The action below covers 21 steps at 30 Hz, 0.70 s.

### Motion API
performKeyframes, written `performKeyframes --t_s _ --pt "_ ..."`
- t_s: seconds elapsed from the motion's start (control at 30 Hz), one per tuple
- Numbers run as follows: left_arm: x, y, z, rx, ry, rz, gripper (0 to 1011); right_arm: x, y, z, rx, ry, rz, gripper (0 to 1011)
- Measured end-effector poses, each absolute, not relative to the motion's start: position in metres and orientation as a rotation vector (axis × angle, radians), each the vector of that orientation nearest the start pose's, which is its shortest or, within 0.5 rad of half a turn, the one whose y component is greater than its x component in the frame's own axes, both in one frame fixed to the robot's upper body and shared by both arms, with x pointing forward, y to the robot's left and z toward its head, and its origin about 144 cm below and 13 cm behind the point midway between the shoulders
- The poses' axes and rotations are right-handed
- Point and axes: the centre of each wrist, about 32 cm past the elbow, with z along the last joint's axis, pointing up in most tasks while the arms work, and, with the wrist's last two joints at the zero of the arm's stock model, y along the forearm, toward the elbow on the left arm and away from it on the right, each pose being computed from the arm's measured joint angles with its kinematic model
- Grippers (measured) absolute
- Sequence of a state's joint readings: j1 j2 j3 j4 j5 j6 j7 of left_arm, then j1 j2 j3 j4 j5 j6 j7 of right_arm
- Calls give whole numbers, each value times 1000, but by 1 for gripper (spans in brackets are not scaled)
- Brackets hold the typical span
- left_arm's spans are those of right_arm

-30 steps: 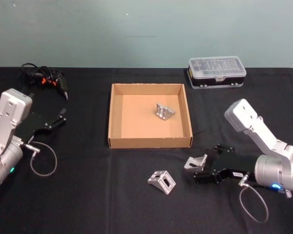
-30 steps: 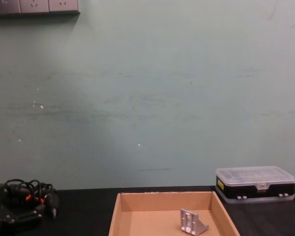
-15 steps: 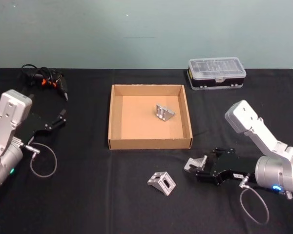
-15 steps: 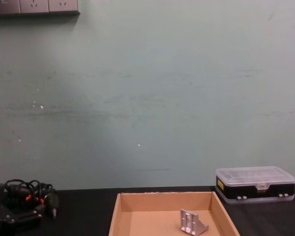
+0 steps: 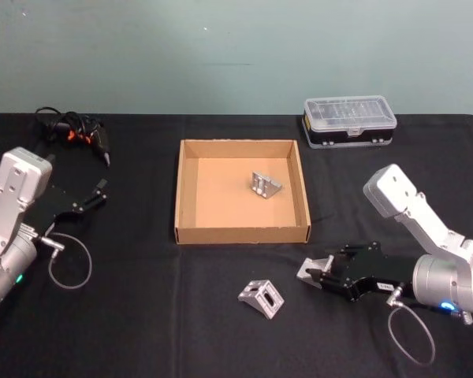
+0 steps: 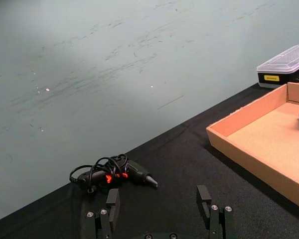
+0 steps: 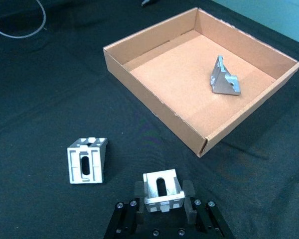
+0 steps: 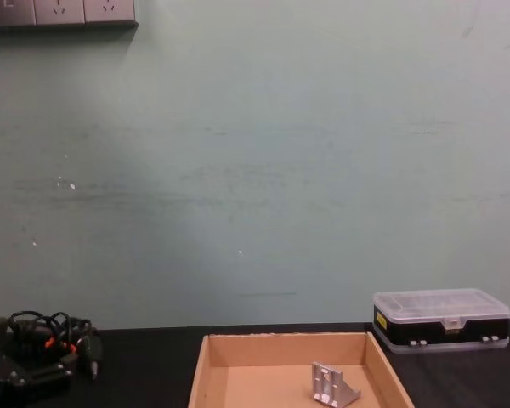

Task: Use one hand to pick up the angle iron from the table and place it into the box.

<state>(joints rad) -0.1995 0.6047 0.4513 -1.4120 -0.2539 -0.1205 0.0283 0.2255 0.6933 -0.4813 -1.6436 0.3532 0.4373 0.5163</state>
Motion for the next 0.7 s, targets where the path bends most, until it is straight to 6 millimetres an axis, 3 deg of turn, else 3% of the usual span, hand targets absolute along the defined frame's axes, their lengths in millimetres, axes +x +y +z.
performKeyframes --t_s 0.4,0.7 --pt "489 310 1140 305 -285 1248 1011 487 -282 1232 -523 39 -703 450" --pt "489 310 1140 305 -285 1248 1011 522 -254 1259 -495 21 -675 450"
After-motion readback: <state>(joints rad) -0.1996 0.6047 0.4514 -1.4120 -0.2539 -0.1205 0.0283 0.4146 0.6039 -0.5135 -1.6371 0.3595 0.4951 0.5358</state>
